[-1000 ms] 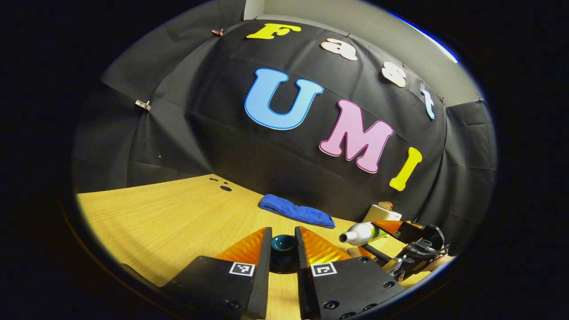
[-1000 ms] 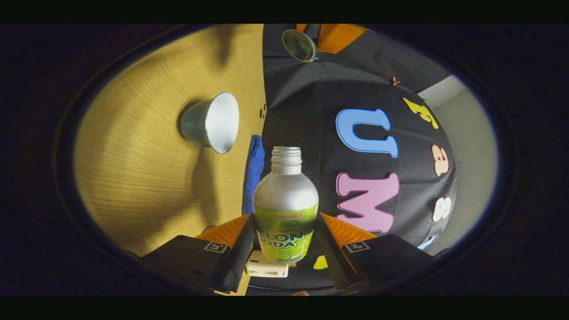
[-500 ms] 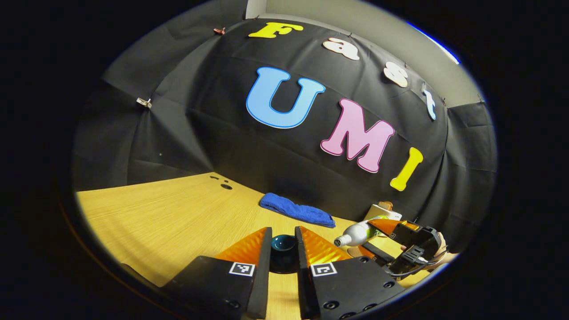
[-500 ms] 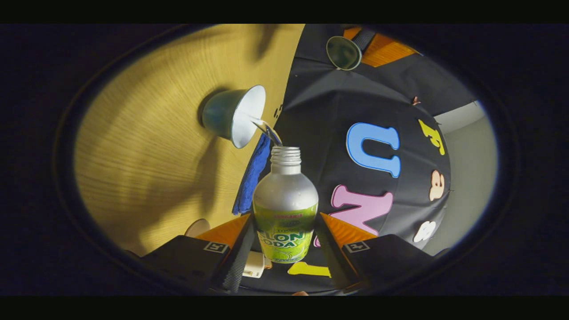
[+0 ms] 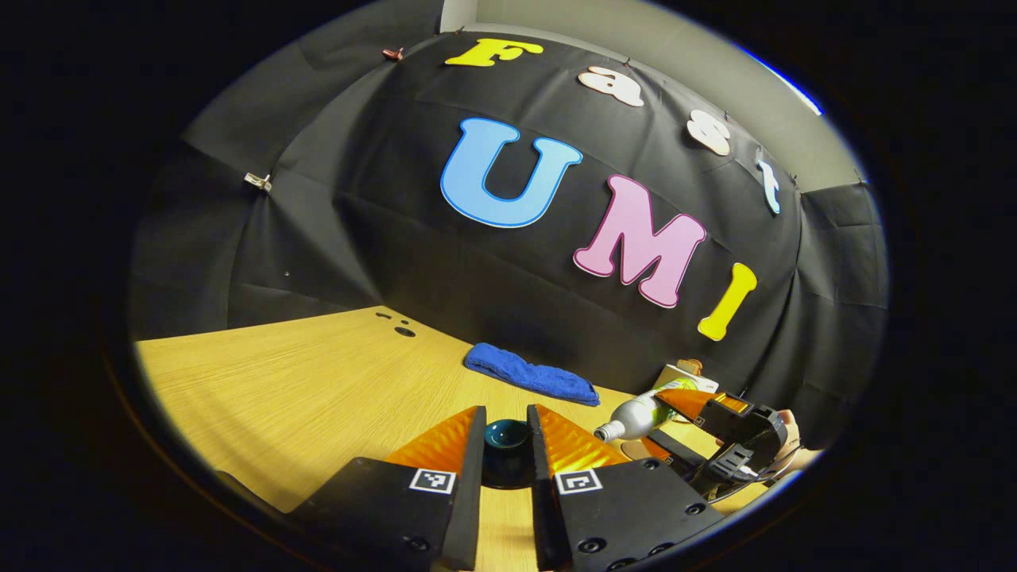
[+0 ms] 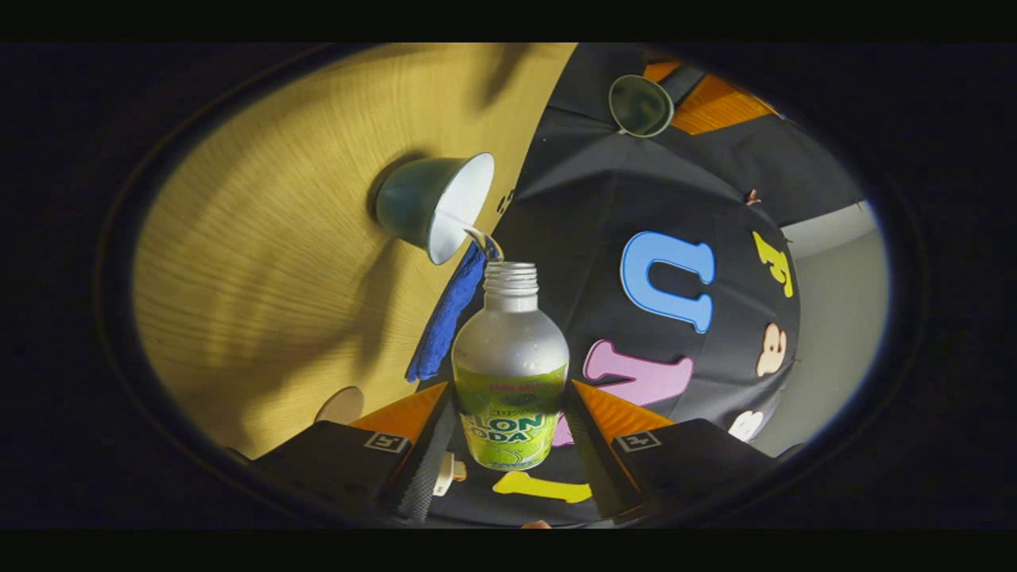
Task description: Open the teacup lid with one hand, grasp the water bottle and pour water into the teacup with the other hand; after pouring, place the water bottle on the coaster and then close the teacup lid.
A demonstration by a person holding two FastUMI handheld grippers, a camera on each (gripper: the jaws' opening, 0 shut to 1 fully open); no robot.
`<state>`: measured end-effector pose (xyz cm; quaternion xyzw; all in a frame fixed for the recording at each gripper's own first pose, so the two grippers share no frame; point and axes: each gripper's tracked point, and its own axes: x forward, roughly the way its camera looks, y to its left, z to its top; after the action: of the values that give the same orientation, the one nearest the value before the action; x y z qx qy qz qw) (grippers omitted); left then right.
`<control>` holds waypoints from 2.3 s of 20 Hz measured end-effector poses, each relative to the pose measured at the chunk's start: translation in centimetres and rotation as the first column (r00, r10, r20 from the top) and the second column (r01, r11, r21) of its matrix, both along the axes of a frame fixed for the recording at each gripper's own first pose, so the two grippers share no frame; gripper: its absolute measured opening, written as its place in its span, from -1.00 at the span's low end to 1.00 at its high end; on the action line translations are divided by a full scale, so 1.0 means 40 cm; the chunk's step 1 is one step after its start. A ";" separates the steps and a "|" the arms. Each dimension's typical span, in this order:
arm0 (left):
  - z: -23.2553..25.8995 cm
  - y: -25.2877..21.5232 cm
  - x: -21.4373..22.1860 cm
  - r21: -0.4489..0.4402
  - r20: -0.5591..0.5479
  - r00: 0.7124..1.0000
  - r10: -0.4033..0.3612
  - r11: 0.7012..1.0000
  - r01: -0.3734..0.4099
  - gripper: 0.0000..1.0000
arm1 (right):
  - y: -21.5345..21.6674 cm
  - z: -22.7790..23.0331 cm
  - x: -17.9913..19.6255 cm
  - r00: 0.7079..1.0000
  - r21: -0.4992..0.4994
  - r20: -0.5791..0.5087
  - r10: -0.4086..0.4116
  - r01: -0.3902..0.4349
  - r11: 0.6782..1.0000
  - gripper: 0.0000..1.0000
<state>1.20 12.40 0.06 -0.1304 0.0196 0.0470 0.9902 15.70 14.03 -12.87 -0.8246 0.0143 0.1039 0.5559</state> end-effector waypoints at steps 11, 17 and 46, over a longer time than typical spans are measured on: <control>0.005 0.008 -0.005 -0.004 0.003 1.000 0.003 1.000 -0.003 -0.38 | 0.001 0.012 0.008 0.998 -0.082 0.039 0.041 -0.037 0.996 0.57; 0.011 0.019 -0.008 -0.013 0.008 1.000 0.011 1.000 -0.011 -0.38 | 0.009 0.024 -0.003 0.993 -0.136 0.084 0.084 -0.072 0.988 0.57; 0.018 0.023 -0.010 -0.023 0.014 1.000 0.013 1.000 -0.013 -0.38 | 0.077 0.132 0.047 0.925 -0.386 0.226 0.306 -0.203 0.900 0.57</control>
<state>0.78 13.31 0.78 -0.1422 0.0125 0.0522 0.9884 17.59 17.13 -7.59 -0.9123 -0.1552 0.0536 0.3753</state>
